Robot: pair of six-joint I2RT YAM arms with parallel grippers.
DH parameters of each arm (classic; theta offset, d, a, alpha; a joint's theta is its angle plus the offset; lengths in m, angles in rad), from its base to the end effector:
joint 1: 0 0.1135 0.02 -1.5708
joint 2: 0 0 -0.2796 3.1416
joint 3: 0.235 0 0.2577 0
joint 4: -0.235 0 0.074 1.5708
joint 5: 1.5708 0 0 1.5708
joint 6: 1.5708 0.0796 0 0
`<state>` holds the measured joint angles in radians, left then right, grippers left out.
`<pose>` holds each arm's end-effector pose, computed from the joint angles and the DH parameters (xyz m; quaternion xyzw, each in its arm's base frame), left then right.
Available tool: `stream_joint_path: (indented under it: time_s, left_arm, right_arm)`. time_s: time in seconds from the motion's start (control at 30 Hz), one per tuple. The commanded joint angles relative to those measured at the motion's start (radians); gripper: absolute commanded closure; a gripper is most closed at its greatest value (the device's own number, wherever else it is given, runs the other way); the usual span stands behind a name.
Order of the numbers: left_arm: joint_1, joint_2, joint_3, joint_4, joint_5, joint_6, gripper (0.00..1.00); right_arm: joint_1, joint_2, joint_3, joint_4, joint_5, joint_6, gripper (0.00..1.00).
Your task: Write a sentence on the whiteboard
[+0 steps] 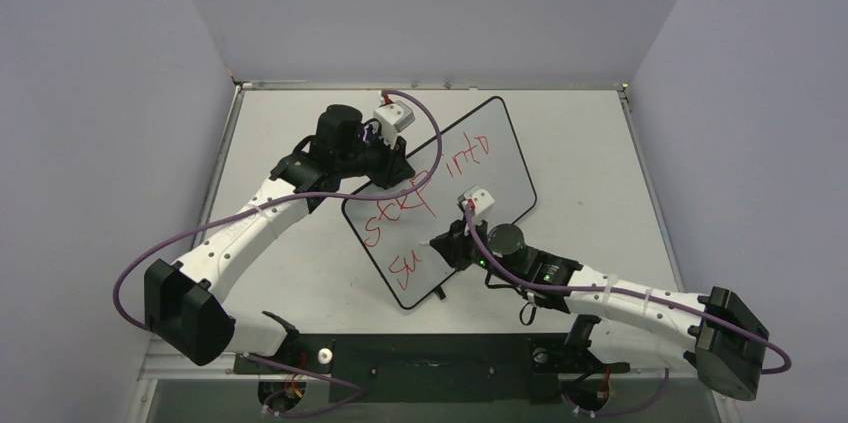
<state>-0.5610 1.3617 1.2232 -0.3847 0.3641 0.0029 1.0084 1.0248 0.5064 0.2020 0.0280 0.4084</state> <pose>0.2787 -0.2086 0.3377 0.3239 0.7928 -0.2862 0.4297 0.1449 0.2257 0.2326 -0.2314 0.7759 0.3732 0.4530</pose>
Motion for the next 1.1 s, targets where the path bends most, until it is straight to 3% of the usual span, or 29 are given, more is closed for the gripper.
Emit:
stream_joint_path:
  time_s: [0.0,0.4,0.77,1.07]
  left_arm:
    - [-0.008,-0.002,0.013,0.084,-0.044,0.072,1.0]
    - [-0.008,0.002,0.016,0.084,-0.042,0.073,1.0]
    - [-0.008,-0.001,0.015,0.084,-0.044,0.073,1.0]
    - [-0.007,-0.003,0.013,0.084,-0.044,0.073,1.0]
  right_arm:
    - [-0.002,0.021,-0.036,0.046,-0.005,0.019,1.0]
    - [-0.002,-0.043,-0.12,-0.012,0.048,0.069,1.0]
    - [-0.002,-0.128,-0.087,-0.121,0.149,0.072,1.0]
    - [0.003,-0.208,-0.024,-0.157,0.102,0.056,1.0]
